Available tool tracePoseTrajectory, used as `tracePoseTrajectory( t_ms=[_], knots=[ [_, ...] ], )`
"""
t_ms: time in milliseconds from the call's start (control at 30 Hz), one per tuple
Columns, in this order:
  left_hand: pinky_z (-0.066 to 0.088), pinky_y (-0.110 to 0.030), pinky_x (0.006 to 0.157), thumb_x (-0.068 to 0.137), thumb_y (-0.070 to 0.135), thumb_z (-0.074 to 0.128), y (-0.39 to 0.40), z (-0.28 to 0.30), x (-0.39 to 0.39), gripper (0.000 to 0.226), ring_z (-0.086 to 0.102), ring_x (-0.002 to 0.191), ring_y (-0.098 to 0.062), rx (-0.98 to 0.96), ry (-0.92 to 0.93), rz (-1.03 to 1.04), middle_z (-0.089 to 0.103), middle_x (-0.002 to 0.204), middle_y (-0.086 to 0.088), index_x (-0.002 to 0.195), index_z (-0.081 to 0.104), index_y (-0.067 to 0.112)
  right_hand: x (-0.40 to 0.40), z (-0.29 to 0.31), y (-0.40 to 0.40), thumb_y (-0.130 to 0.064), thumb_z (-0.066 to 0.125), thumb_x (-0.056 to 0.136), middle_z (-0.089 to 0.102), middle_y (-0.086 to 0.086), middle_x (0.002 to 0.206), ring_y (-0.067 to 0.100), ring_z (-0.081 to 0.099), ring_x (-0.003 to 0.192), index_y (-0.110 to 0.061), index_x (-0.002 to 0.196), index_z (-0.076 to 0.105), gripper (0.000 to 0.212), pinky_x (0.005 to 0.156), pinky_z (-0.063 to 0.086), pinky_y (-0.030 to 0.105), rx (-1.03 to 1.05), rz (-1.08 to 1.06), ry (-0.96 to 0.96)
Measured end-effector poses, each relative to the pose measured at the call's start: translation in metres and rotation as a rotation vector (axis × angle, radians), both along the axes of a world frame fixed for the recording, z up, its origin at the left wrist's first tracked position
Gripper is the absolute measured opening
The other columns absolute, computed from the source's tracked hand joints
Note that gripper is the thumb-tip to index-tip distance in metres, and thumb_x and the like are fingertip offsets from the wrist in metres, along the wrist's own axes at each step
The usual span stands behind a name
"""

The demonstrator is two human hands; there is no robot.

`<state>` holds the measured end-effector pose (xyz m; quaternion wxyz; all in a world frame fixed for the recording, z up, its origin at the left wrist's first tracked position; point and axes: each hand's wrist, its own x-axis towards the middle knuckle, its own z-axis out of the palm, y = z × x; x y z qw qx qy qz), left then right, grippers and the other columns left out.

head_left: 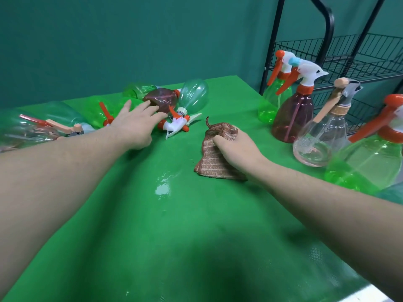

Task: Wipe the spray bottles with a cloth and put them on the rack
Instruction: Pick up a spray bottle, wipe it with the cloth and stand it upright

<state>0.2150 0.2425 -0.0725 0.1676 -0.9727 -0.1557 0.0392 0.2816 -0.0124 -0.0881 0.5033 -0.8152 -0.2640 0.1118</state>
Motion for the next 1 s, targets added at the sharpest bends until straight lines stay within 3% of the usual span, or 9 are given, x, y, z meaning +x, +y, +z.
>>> tracePoseTrajectory(
  t_ms=[100, 167, 267, 467, 600, 700, 800, 900, 1000],
  knots=[
    [0.009, -0.066, 0.123, 0.095, 0.012, 0.06, 0.001, -0.004, 0.008, 0.073, 0.015, 0.156, -0.023, 0.034, 0.012, -0.015, 0.03, 0.165, 0.004, 0.158, 0.029, 0.031, 0.002, -0.002, 0.0, -0.024, 0.052, 0.094, 0.052, -0.01, 0.064, 0.01, 0.048, 0.061, -0.022, 0.068, 0.044, 0.028, 0.06, 0.037, 0.026, 0.006, -0.003, 0.02],
    [0.02, -0.067, 0.119, 0.097, 0.012, 0.059, -0.001, -0.005, 0.01, 0.055, 0.03, 0.145, -0.024, 0.063, 0.005, -0.048, 0.049, 0.144, 0.008, 0.145, 0.047, 0.035, 0.003, -0.002, 0.0, -0.024, 0.052, 0.094, 0.055, -0.01, 0.067, 0.011, 0.05, 0.063, -0.021, 0.07, 0.047, 0.025, 0.061, 0.038, 0.026, 0.002, -0.004, 0.027],
    [0.031, -0.062, 0.111, 0.1, 0.016, 0.059, -0.003, -0.005, 0.008, 0.034, 0.038, 0.131, -0.021, 0.132, 0.048, -0.094, 0.055, 0.121, 0.014, 0.123, 0.06, 0.04, 0.002, -0.002, 0.0, -0.025, 0.052, 0.094, 0.057, -0.009, 0.069, 0.012, 0.052, 0.065, -0.021, 0.072, 0.049, 0.023, 0.063, 0.04, 0.026, 0.004, -0.006, 0.034],
    [0.032, -0.055, 0.108, 0.104, 0.037, 0.052, -0.02, -0.004, -0.011, 0.031, 0.037, 0.131, -0.02, 0.151, 0.043, -0.232, 0.056, 0.128, 0.017, 0.134, 0.055, 0.043, -0.005, 0.001, -0.005, -0.024, 0.052, 0.093, 0.057, -0.008, 0.069, 0.013, 0.051, 0.065, -0.021, 0.071, 0.049, 0.023, 0.063, 0.04, 0.027, -0.005, 0.004, 0.044],
    [0.038, -0.048, 0.109, 0.101, 0.05, 0.056, -0.044, -0.004, -0.028, 0.039, 0.048, 0.125, -0.018, 0.05, -0.017, -0.313, 0.059, 0.131, 0.015, 0.138, 0.051, 0.038, -0.016, 0.003, -0.017, -0.023, 0.053, 0.093, 0.056, -0.009, 0.068, 0.014, 0.05, 0.066, -0.021, 0.069, 0.048, 0.024, 0.065, 0.04, 0.027, -0.008, -0.012, 0.067],
    [0.05, -0.041, 0.095, 0.099, 0.05, 0.058, -0.061, -0.002, -0.047, 0.038, 0.059, 0.111, -0.02, -0.056, -0.09, -0.308, 0.064, 0.126, 0.009, 0.132, 0.054, 0.031, -0.028, 0.006, -0.03, -0.023, 0.054, 0.093, 0.056, -0.01, 0.067, 0.014, 0.051, 0.066, -0.022, 0.069, 0.049, 0.024, 0.065, 0.04, 0.027, -0.005, -0.017, 0.108],
    [0.052, -0.035, 0.081, 0.1, 0.051, 0.057, -0.082, 0.001, -0.07, 0.038, 0.063, 0.107, -0.019, -0.109, -0.139, -0.272, 0.063, 0.124, 0.01, 0.132, 0.055, 0.032, -0.044, 0.01, -0.044, -0.022, 0.054, 0.094, 0.05, -0.014, 0.055, 0.012, 0.047, 0.06, -0.023, 0.064, 0.042, 0.033, 0.061, 0.036, 0.027, -0.015, -0.007, 0.142],
    [0.051, -0.033, 0.078, 0.1, 0.053, 0.054, -0.105, 0.006, -0.098, 0.042, 0.063, 0.11, -0.017, -0.189, -0.212, -0.235, 0.063, 0.125, 0.01, 0.137, 0.055, 0.033, -0.065, 0.014, -0.059, -0.022, 0.053, 0.095, 0.049, -0.016, 0.048, 0.01, 0.046, 0.056, -0.023, 0.062, 0.042, 0.035, 0.056, 0.034, 0.025, -0.02, -0.006, 0.152],
    [0.05, -0.033, 0.079, 0.1, 0.05, 0.057, -0.13, 0.011, -0.129, 0.043, 0.063, 0.112, -0.017, -0.299, -0.288, -0.196, 0.064, 0.127, 0.009, 0.14, 0.055, 0.033, -0.09, 0.019, -0.072, -0.024, 0.051, 0.098, 0.053, -0.013, 0.059, 0.011, 0.051, 0.06, -0.024, 0.065, 0.047, 0.033, 0.057, 0.037, 0.025, -0.007, -0.01, 0.184]
  ],
)
